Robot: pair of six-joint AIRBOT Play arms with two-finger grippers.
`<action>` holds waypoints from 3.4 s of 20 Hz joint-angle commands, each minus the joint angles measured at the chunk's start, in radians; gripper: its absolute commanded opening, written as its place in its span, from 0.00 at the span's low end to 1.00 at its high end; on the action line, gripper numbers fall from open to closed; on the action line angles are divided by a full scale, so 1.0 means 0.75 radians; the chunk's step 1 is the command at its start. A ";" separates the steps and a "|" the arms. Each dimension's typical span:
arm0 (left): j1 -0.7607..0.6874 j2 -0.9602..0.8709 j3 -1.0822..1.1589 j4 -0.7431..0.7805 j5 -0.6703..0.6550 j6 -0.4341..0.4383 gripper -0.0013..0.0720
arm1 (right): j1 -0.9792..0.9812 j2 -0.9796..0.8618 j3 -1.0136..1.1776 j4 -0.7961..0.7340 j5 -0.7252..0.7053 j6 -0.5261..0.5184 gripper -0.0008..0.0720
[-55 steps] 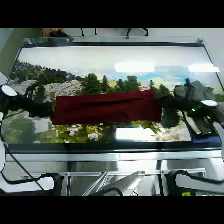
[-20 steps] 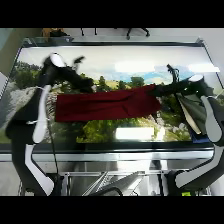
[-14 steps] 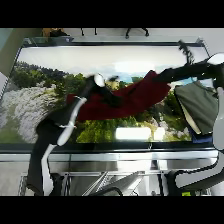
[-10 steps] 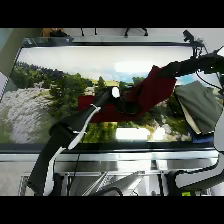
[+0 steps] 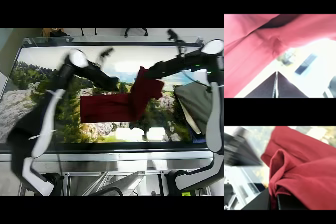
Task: Fold the shirts.
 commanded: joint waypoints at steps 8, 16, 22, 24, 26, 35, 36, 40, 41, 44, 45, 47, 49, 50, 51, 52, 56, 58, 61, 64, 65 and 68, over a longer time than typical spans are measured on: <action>0.576 0.623 -0.019 -0.001 -0.220 0.083 0.05 | 0.887 -0.509 0.001 0.016 -0.940 -0.129 0.05; 0.489 0.661 -0.074 0.000 -0.216 0.118 0.05 | 0.782 -0.391 0.002 0.006 -0.865 -0.130 0.95; 0.457 0.661 -0.247 -0.001 -0.168 0.119 0.05 | 0.267 -0.205 -0.001 -0.368 -0.289 0.128 0.95; 0.457 0.661 -0.275 -0.002 -0.175 0.119 0.05 | 0.165 -0.208 -0.066 -0.459 -0.254 0.161 0.95; 0.456 0.662 -0.277 -0.004 -0.187 0.118 0.05 | 0.101 -0.223 -0.192 -0.474 -0.285 0.153 0.95; 0.457 0.671 -0.277 -0.002 -0.192 0.118 0.05 | 0.123 -0.408 -0.455 -0.014 -0.443 -0.152 0.73; 0.457 0.670 -0.277 -0.001 -0.192 0.118 0.05 | 0.136 -0.419 -0.455 0.011 -0.452 -0.168 0.73; 0.457 0.670 -0.277 -0.001 -0.192 0.119 0.05 | 0.191 -0.463 -0.455 0.018 -0.478 -0.171 0.72; 0.457 0.670 -0.277 -0.001 -0.192 0.119 0.05 | 0.205 -0.467 -0.455 0.018 -0.478 -0.170 0.72; 0.457 0.670 -0.277 -0.001 -0.192 0.119 0.05 | 0.227 -0.461 -0.449 0.078 -0.460 -0.188 0.37; 0.457 0.670 -0.277 0.000 -0.192 0.119 0.05 | 0.226 -0.453 -0.440 0.132 -0.431 -0.207 0.19; 0.457 0.670 -0.277 -0.001 -0.192 0.119 0.05 | 0.222 -0.395 -0.389 0.212 -0.369 -0.207 0.04; 0.457 0.670 -0.277 -0.001 -0.197 0.118 0.05 | 0.211 -0.282 -0.289 0.215 -0.359 -0.206 0.04; 0.457 0.670 -0.277 0.000 -0.204 0.118 0.05 | 0.185 -0.227 -0.220 0.215 -0.361 -0.201 0.03; 0.457 0.670 -0.277 -0.001 -0.206 0.118 0.05 | 0.144 -0.179 -0.141 0.214 -0.374 -0.185 0.03; 0.457 0.670 -0.277 -0.001 -0.208 0.117 0.05 | 0.083 -0.142 -0.054 0.201 -0.399 -0.148 0.03; 0.457 0.670 -0.277 -0.001 -0.213 0.117 0.05 | -0.235 -0.122 0.190 0.201 -0.438 0.090 0.04; 0.457 0.670 -0.277 -0.001 -0.213 0.117 0.05 | -0.397 -0.122 0.221 0.207 -0.507 0.140 0.04; 0.457 0.670 -0.277 -0.001 -0.213 0.117 0.05 | -0.631 -0.130 0.221 0.205 -0.548 0.210 0.03; 0.457 0.670 -0.277 -0.001 -0.206 0.117 0.05 | -0.804 -0.129 0.221 0.205 -0.539 0.262 0.04; 0.457 0.670 -0.277 -0.001 -0.206 0.117 0.05 | -0.842 -0.129 0.221 0.204 -0.523 0.303 0.03; 0.457 0.670 -0.277 -0.001 -0.201 0.117 0.05 | -0.894 -0.129 0.221 0.204 -0.477 0.365 0.04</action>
